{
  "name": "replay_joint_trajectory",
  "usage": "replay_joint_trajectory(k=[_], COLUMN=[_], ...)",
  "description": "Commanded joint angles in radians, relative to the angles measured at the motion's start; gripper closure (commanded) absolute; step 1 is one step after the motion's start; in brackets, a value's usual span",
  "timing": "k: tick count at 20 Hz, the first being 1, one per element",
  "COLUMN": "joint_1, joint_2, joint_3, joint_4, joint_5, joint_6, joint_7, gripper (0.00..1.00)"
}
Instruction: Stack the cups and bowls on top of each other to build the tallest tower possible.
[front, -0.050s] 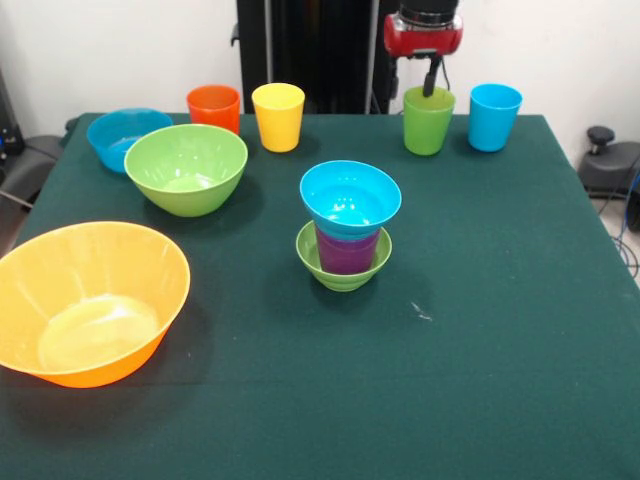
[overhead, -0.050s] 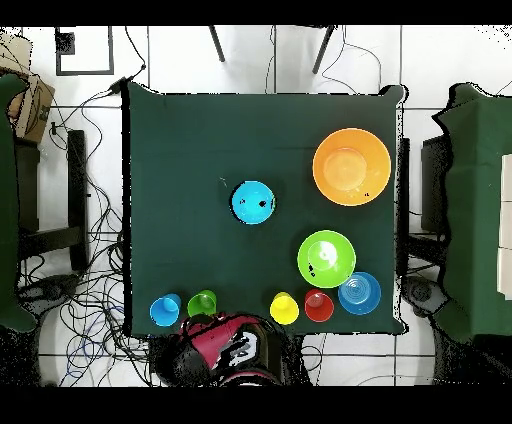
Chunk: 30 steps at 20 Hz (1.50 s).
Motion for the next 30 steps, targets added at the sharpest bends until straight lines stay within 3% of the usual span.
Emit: replay_joint_trajectory(k=[1,11,30], joint_1=[-0.016,0.004,-0.001], joint_2=[0.079,0.108,0.098], joint_3=[0.031,0.016,0.012], joint_4=[-0.138,-0.187,-0.159], joint_5=[-0.001,0.009,-0.008], joint_6=[-0.056,-0.070,-0.079], joint_7=[0.089,0.092,0.093], gripper=[0.00,0.00,0.00])
